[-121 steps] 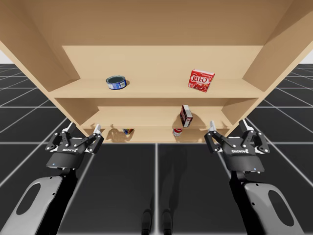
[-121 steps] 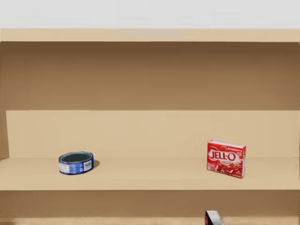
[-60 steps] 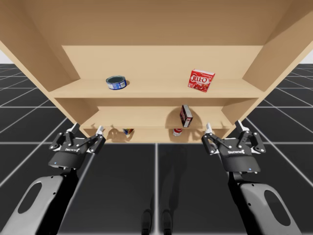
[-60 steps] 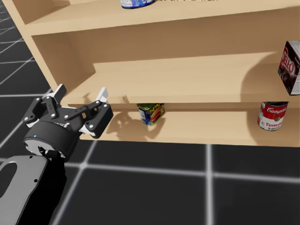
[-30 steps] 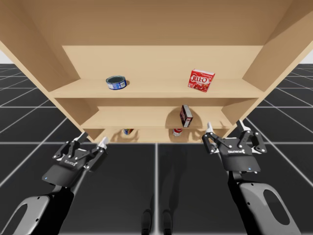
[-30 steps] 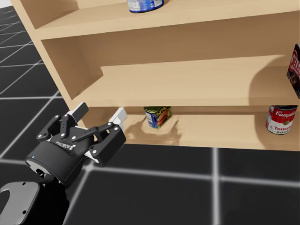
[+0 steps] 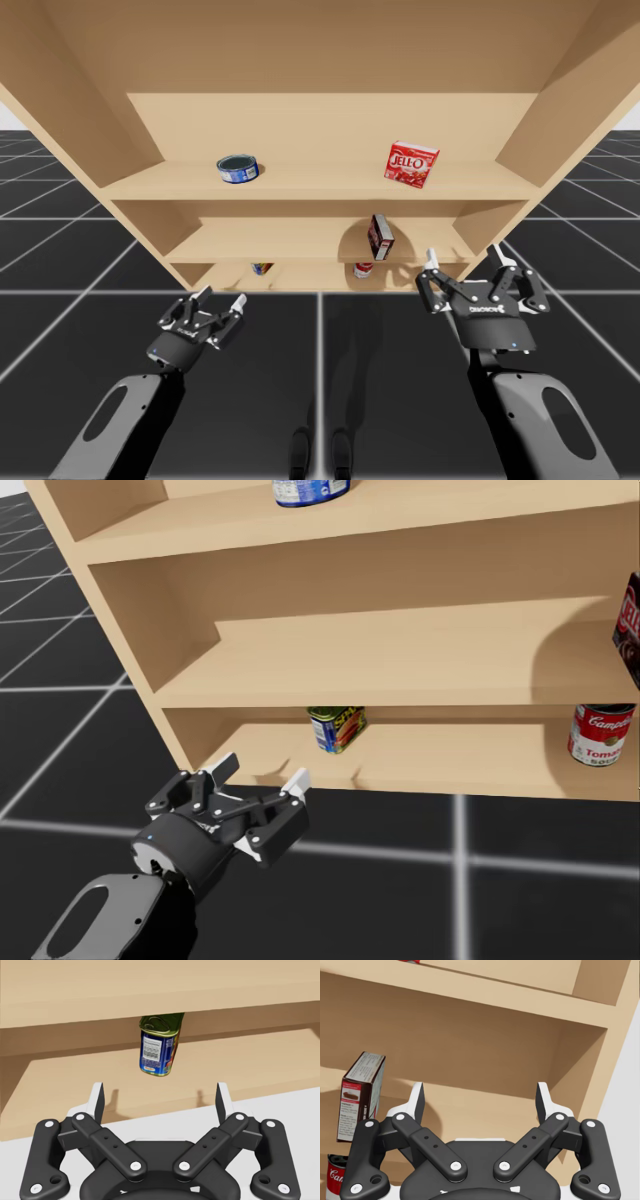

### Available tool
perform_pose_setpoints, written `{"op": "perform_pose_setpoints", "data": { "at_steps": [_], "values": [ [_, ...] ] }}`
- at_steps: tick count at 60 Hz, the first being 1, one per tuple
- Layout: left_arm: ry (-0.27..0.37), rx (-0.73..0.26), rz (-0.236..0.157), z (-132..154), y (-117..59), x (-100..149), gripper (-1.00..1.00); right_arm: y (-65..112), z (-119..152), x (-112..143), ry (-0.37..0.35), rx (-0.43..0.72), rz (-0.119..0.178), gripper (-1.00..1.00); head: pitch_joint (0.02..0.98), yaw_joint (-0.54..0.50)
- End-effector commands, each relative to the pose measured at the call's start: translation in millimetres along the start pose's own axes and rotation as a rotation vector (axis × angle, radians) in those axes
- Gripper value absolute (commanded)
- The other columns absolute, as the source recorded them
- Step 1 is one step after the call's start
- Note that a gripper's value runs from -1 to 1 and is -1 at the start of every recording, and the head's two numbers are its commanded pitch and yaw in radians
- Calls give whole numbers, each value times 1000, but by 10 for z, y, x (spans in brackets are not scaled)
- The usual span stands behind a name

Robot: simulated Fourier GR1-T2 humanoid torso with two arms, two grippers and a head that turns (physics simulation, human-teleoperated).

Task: Find the potted meat can on the shelf and bring it to me.

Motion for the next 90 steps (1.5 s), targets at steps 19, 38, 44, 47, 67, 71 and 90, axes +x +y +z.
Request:
{"op": "perform_pose_setpoints", "data": {
  "at_steps": [19,38,44,47,67,71,90],
  "values": [
    [37,27,-29,-695,-62,8,-1000,-35,1,9,-6,-3,1,-1000,715,264],
    [88,48,-24,-1105,-15,-36,-1000,-70,1,19,-8,-10,-3,-1000,720,253],
    [94,55,-36,-1220,-17,-66,-1000,-84,3,23,-9,-14,-5,-1000,721,250],
    [98,55,-41,-1274,-21,-78,-1000,-88,4,24,-9,-15,-5,-1000,720,248],
    [108,59,-46,-1471,-40,-125,-1000,-111,0,29,-10,-18,-8,-1000,718,240],
    [110,55,-45,-1491,-50,-127,-1000,-113,-1,29,-11,-18,-7,-1000,717,239],
    [111,37,-29,-1433,-40,-79,664,-137,-7,37,-14,-24,-14,-1000,715,233]
  ]
}}
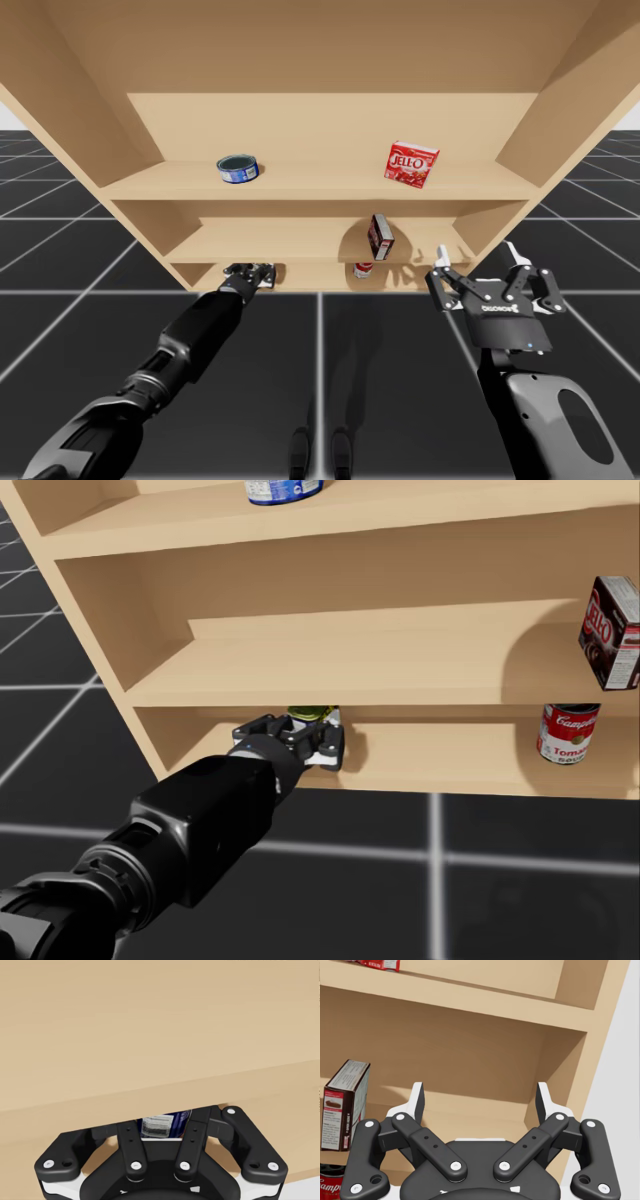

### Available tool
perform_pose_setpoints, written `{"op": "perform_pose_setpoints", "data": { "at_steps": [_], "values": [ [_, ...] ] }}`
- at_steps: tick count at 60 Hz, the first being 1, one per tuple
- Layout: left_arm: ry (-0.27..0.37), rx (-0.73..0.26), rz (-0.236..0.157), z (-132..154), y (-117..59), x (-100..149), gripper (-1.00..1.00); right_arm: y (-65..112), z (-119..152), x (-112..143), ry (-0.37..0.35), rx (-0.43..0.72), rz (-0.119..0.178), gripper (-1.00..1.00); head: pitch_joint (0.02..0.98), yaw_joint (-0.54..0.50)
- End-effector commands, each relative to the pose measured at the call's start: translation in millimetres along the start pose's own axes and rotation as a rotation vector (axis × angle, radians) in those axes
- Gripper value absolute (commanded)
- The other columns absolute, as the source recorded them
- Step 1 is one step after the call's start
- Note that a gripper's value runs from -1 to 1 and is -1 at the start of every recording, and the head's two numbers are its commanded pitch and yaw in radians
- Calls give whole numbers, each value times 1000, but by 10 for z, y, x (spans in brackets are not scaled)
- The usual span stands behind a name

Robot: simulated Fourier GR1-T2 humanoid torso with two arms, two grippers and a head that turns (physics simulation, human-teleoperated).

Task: Find the potted meat can on the shelf and bring it to me.

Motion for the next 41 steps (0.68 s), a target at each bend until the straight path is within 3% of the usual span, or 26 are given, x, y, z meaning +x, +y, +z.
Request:
{"op": "perform_pose_setpoints", "data": {
  "at_steps": [1,5,18,28,37,41],
  "values": [
    [5,-21,8,16,76,49,725,-12,-3,5,-1,-2,-4,-1000,715,234],
    [-11,-33,4,98,71,101,935,-13,-7,7,-2,-3,-7,-1000,715,232],
    [-5,-60,-51,519,59,126,947,-15,-7,10,-2,-3,-10,-1000,713,230],
    [2,-82,-63,859,77,94,937,-17,-12,8,-1,-3,-13,-1000,710,229],
    [21,-111,-120,1230,69,23,924,-6,-11,5,2,0,-14,-1000,709,227],
    [23,-118,-124,1345,67,16,937,-2,-14,3,0,1,-12,-1000,708,227]
  ]
}}
